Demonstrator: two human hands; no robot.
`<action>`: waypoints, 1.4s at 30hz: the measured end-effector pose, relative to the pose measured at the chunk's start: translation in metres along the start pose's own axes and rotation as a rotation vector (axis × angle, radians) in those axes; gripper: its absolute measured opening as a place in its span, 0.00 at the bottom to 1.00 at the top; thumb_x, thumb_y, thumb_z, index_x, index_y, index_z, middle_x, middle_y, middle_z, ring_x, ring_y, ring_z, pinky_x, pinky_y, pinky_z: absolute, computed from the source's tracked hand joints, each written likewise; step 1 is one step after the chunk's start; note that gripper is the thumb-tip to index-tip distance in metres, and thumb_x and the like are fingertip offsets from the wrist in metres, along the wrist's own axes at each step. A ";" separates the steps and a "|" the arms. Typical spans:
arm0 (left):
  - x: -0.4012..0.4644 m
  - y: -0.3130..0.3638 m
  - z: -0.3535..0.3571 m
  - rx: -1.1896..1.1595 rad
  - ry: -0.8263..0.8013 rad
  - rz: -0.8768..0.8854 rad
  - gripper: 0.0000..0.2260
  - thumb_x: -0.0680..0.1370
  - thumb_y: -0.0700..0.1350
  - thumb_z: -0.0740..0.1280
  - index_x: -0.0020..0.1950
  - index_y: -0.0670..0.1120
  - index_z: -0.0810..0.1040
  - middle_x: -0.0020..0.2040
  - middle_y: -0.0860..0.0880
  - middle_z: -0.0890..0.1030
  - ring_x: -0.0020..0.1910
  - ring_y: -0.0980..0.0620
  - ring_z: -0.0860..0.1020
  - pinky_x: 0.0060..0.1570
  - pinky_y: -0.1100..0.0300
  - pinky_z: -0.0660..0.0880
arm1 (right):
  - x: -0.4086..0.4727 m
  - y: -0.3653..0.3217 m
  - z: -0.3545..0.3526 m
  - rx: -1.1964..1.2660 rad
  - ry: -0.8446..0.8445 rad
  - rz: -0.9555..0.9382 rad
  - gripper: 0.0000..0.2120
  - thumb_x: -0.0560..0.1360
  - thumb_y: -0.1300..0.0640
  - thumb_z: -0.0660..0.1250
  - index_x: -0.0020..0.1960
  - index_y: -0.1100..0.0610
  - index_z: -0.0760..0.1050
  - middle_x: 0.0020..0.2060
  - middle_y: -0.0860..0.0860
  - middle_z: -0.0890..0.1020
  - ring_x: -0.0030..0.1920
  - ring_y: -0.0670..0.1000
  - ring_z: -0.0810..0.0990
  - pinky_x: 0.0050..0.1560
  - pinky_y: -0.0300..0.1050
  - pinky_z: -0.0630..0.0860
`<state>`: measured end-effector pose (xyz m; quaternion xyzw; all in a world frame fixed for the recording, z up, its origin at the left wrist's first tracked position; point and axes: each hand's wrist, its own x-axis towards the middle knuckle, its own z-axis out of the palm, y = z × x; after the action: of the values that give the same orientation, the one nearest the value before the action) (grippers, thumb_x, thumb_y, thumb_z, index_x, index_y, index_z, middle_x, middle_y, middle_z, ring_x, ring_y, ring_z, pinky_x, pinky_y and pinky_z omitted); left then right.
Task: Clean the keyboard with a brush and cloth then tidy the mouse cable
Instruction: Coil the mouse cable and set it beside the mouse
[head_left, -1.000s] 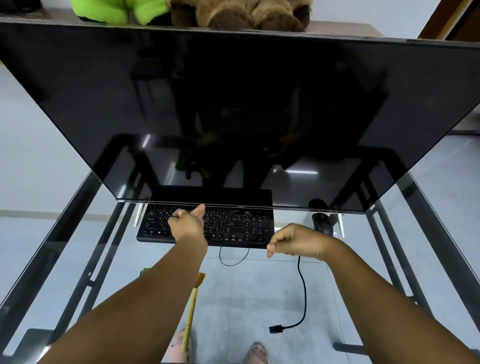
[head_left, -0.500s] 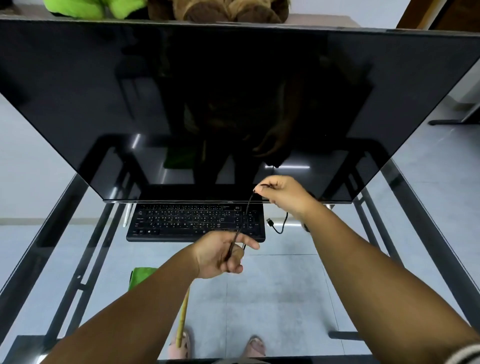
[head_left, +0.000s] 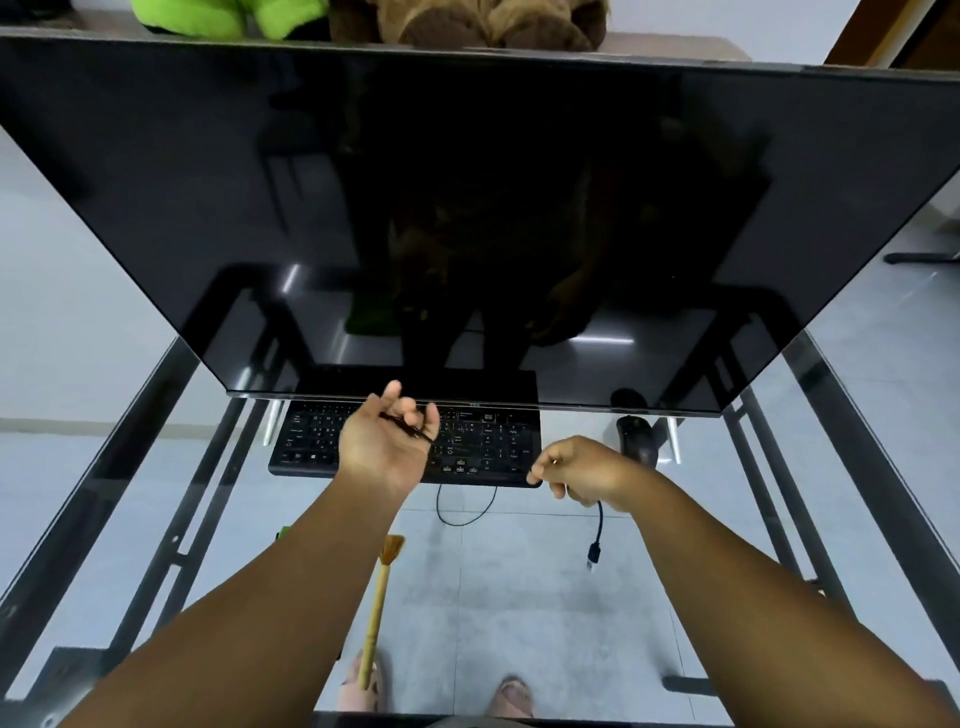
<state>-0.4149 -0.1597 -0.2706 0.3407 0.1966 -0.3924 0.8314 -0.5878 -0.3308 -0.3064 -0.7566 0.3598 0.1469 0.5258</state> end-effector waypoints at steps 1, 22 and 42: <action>0.002 0.002 0.000 -0.026 0.057 0.041 0.13 0.84 0.46 0.51 0.51 0.43 0.73 0.35 0.48 0.74 0.28 0.53 0.71 0.49 0.53 0.75 | -0.002 0.000 -0.001 -0.013 -0.034 -0.002 0.10 0.79 0.53 0.64 0.47 0.57 0.82 0.30 0.50 0.75 0.23 0.46 0.63 0.27 0.39 0.61; 0.027 -0.027 -0.021 0.997 0.046 -0.019 0.15 0.84 0.45 0.51 0.66 0.39 0.67 0.43 0.42 0.85 0.41 0.47 0.85 0.55 0.56 0.68 | -0.040 -0.036 -0.057 0.124 -0.243 -0.338 0.08 0.78 0.56 0.66 0.49 0.58 0.83 0.27 0.47 0.69 0.30 0.45 0.66 0.36 0.37 0.63; -0.013 -0.046 -0.019 0.974 -0.516 -0.467 0.29 0.80 0.63 0.50 0.47 0.42 0.79 0.23 0.46 0.68 0.22 0.51 0.60 0.51 0.54 0.72 | 0.003 -0.056 -0.036 0.347 0.331 -0.283 0.14 0.81 0.51 0.62 0.49 0.60 0.81 0.25 0.49 0.65 0.26 0.46 0.61 0.33 0.36 0.64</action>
<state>-0.4599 -0.1603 -0.2955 0.5243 -0.1445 -0.6799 0.4920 -0.5522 -0.3545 -0.2553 -0.7117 0.3515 -0.1174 0.5968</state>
